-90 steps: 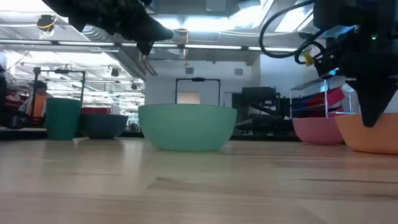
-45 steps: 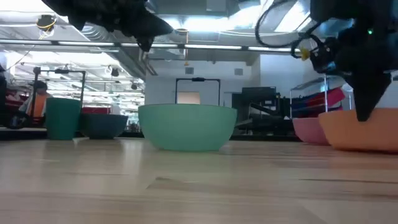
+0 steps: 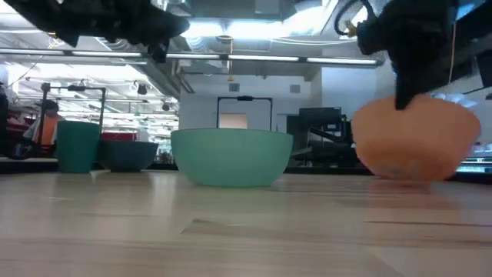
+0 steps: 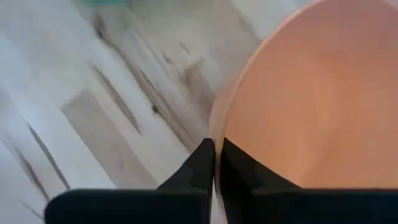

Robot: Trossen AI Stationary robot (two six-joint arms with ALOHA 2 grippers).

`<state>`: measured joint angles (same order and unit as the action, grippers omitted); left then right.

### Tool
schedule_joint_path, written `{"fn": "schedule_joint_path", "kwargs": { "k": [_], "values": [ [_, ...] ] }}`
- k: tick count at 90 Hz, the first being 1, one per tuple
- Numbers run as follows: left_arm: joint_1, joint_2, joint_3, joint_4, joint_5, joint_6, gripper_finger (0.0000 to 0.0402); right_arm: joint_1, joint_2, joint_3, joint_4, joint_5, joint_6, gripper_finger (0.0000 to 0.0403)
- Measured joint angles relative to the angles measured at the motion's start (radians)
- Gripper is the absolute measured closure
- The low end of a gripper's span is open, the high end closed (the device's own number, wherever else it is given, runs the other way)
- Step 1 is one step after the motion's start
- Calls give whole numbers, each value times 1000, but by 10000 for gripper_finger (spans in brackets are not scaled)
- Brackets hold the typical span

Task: Nest bowls inside each other
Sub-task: Stack the orange bowl on top of the green bowl

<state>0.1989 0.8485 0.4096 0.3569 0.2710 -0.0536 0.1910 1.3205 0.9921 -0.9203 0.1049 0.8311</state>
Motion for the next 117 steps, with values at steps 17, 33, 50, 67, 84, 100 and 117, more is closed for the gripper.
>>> {"fn": "schedule_joint_path", "kwargs": {
  "k": [17,33,50,67,84,100,117],
  "values": [
    [0,-51,-45,1,-32,-1,402,-69,45,111,-31,7,-114,402],
    [1,-61,-79,-5,-52,-23,402,-110,167,281,-74,7,-262,402],
    [1,-83,-116,14,-77,-38,402,-150,284,439,-78,-20,-397,403],
    [1,-151,-151,28,-99,-36,402,-168,361,532,-78,-56,-448,403],
    [19,-209,-189,23,-102,-48,402,-165,443,604,-103,-73,-465,403],
    [41,-228,-209,10,-101,-77,402,-157,490,681,-100,-81,-465,403],
    [42,-228,-209,7,-101,-73,402,-123,534,776,-101,-85,-472,403]
  ]
}}
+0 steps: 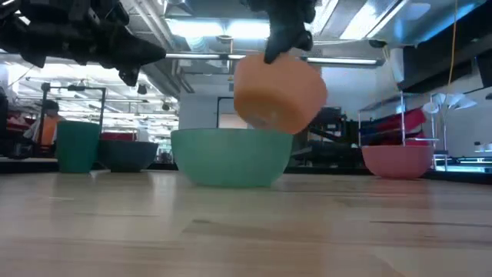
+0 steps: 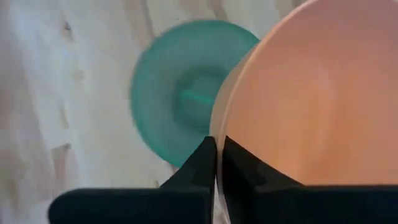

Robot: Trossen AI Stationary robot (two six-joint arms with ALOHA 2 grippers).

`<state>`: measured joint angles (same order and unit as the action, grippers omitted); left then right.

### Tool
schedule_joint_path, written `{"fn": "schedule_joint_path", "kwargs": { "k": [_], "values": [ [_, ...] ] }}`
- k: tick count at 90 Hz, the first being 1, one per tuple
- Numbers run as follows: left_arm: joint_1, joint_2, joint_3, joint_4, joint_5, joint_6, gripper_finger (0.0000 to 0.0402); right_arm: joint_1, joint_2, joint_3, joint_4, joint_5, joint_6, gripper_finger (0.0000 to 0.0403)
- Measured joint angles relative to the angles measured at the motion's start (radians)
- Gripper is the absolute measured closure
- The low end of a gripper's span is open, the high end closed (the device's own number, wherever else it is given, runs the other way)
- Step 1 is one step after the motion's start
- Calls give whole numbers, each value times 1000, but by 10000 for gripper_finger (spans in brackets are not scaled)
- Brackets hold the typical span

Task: Nest bowls inside each other
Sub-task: Stack the orange bowl on top of the green bowl

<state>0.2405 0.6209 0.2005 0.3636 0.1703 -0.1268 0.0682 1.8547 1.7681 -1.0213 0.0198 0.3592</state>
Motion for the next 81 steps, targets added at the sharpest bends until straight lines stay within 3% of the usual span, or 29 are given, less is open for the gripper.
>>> {"fn": "schedule_joint_path", "kwargs": {
  "k": [30,81],
  "values": [
    [43,-5,0,-10,33,25,402,39,112,113,8,-23,6,403],
    [46,-41,0,-9,47,29,402,43,232,117,24,-64,29,402]
  ]
}}
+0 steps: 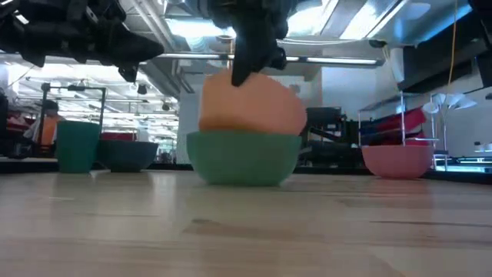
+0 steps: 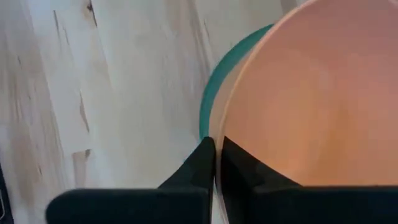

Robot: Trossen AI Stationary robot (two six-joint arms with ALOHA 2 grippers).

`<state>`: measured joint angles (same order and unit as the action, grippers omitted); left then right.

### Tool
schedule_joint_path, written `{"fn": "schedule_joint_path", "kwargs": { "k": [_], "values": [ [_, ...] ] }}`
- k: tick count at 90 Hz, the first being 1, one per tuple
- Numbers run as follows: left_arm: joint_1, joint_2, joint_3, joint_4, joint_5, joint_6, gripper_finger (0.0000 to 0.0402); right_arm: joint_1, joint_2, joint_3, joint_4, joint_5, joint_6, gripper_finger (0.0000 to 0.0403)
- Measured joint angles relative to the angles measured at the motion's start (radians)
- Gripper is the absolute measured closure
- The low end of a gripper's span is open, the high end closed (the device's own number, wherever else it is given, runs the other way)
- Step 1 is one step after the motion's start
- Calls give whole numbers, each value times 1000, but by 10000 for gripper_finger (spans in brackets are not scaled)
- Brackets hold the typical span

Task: Nest bowls inside each other
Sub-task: Stack the orange bowl on top of the green bowl, then stack the blue bowl on top of the orange bowl

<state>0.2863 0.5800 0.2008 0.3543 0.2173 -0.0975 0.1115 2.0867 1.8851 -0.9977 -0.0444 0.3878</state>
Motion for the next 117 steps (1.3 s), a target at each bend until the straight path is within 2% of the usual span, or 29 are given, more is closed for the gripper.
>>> {"fn": "schedule_joint_path", "kwargs": {
  "k": [19,52,65,99,117],
  "values": [
    [0,0,0,-11,0,0,402,-8,27,0,-7,-1,-1,377],
    [0,0,1,-62,0,0,402,-44,28,0,5,11,-52,290],
    [0,0,1,-61,0,1,402,-57,28,0,5,34,-73,269],
    [0,1,1,-83,-5,-18,402,-80,28,-1,-15,78,-162,267],
    [0,3,1,-83,-42,-83,402,-65,28,-1,-172,91,-230,318]
  ]
}}
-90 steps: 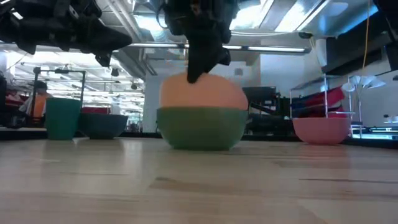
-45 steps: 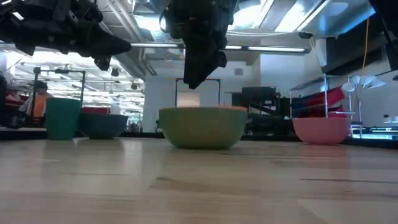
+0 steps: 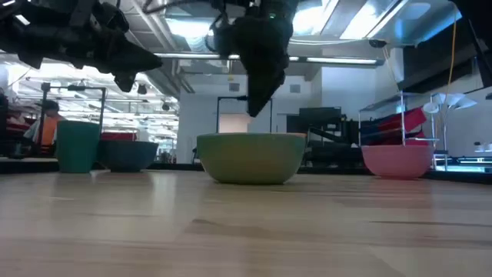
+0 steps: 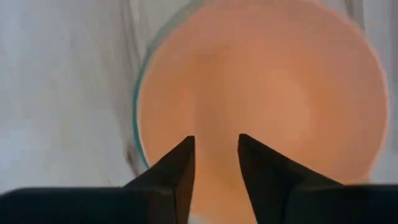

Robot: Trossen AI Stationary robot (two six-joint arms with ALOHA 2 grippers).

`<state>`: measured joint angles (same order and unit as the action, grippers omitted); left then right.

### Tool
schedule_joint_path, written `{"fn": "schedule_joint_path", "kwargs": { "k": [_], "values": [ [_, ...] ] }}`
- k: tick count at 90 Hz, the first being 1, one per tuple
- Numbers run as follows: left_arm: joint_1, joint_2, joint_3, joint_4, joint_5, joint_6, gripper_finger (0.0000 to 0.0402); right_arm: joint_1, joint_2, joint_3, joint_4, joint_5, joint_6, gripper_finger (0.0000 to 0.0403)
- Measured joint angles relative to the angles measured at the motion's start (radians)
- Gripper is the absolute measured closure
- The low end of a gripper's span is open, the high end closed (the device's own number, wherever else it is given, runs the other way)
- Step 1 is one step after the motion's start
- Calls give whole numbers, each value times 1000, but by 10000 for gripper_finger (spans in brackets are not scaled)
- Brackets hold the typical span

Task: Nest bowls inside each other
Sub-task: Stack the blue bowl on top of the orange bowl

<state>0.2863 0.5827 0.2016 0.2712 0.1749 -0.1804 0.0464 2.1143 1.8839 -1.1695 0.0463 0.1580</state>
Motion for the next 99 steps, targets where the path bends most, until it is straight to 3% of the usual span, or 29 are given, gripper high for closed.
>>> {"fn": "schedule_joint_path", "kwargs": {
  "k": [19,55,99],
  "values": [
    [0,0,0,46,-5,39,402,14,-4,-1,-80,5,-65,396],
    [4,0,3,101,-5,57,402,-38,-161,-30,-82,94,-112,402],
    [3,0,23,38,-4,78,402,-94,-502,-522,281,135,-26,403]
  ]
}}
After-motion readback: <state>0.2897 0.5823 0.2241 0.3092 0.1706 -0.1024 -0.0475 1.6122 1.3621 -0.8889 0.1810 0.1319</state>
